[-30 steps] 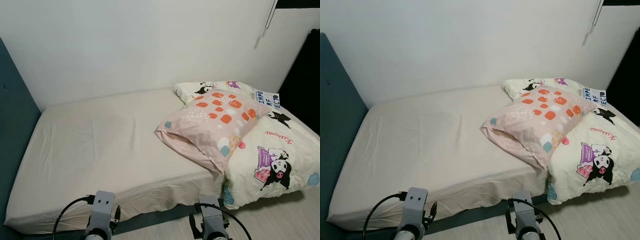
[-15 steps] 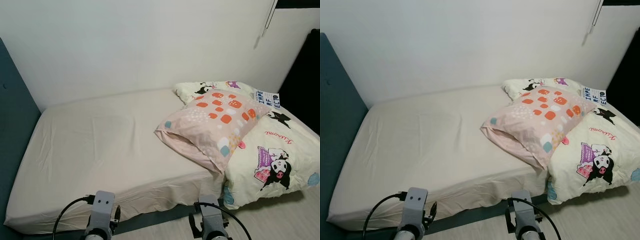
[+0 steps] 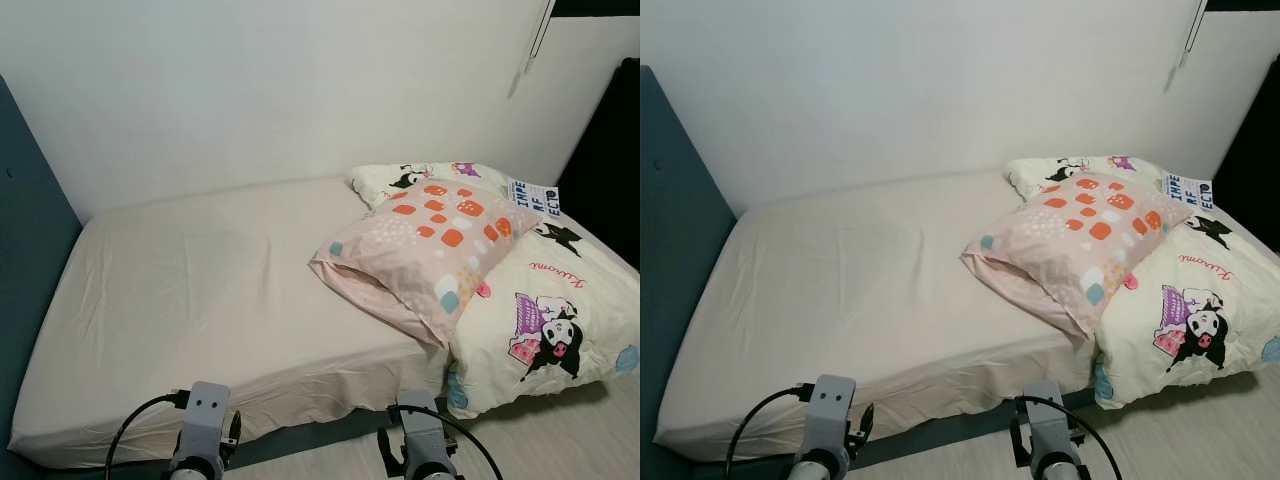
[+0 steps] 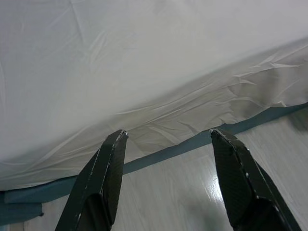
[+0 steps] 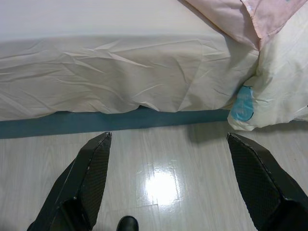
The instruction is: Clean up the room
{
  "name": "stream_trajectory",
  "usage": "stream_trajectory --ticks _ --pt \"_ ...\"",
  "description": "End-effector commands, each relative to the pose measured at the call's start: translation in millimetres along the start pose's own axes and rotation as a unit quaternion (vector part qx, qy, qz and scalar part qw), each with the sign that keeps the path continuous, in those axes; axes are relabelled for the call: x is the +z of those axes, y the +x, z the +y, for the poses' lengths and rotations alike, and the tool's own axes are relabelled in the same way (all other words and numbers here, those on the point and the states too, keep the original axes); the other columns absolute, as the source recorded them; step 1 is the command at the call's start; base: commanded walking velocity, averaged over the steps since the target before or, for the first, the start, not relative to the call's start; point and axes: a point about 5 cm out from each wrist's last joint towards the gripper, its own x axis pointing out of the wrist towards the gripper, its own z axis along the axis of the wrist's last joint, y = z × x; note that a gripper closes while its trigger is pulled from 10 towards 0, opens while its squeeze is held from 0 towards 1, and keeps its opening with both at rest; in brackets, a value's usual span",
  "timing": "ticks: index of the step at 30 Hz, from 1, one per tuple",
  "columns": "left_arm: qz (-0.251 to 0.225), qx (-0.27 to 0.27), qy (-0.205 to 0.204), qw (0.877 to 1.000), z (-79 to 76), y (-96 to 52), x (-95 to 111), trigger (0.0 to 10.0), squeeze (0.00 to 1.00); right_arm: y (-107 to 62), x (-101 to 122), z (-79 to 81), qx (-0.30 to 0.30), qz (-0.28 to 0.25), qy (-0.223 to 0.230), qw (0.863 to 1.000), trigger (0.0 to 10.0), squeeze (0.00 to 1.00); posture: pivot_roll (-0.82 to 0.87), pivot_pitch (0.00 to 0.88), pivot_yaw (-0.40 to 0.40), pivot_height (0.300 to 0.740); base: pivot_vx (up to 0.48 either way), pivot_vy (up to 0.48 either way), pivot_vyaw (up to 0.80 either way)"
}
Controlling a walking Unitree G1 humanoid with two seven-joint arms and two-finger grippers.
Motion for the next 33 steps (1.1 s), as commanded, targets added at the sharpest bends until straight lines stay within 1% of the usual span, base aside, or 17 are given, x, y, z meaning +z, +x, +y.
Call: stream_trajectory --ticks 1,9,14,17,25,33 --pt "0.019 -0.001 0.001 1.0 -0.8 -3.6 -8.0 10.0 0.0 -1.6 -6.8 1.4 0.002 0.016 -0.001 1.0 10.0 0.0 -0.03 0.127 -0.004 0.74 0.0 0.0 0.0" --pt "0.019 -0.003 0.003 1.0 -0.5 -2.9 -7.5 10.0 0.0 -2.0 -8.1 2.5 0.001 0.021 0.008 1.0 10.0 0.0 -0.03 0.125 -0.003 0.74 0.0 0.0 0.0" --pt "0.012 0.002 -0.003 1.0 -2.8 1.8 -2.3 10.0 0.0 1.3 -3.7 -1.9 0.002 0.016 -0.002 1.0 10.0 0.0 -0.03 0.125 -0.019 0.74 0.0 0.0 0.0" --pt "0.013 0.003 -0.007 1.0 -5.0 2.2 -2.2 10.0 0.0 2.9 0.9 -3.9 0.002 0.01 0.002 1.0 10.0 0.0 -0.05 0.133 -0.019 0.74 0.0 0.0 0.0" --pt "0.019 -0.006 -0.002 1.0 -5.6 0.5 -5.3 10.0 0.0 0.4 -1.1 -1.9 0.002 0.012 0.011 1.0 10.0 0.0 -0.06 0.14 0.005 0.74 0.0 0.0 0.0" --pt "0.019 -0.008 0.0 1.0 -4.7 1.1 -4.9 10.0 0.0 -2.0 -6.0 -2.9 0.0 0.019 0.017 1.0 10.0 0.0 -0.05 0.141 0.005 0.74 0.0 0.0 0.0"
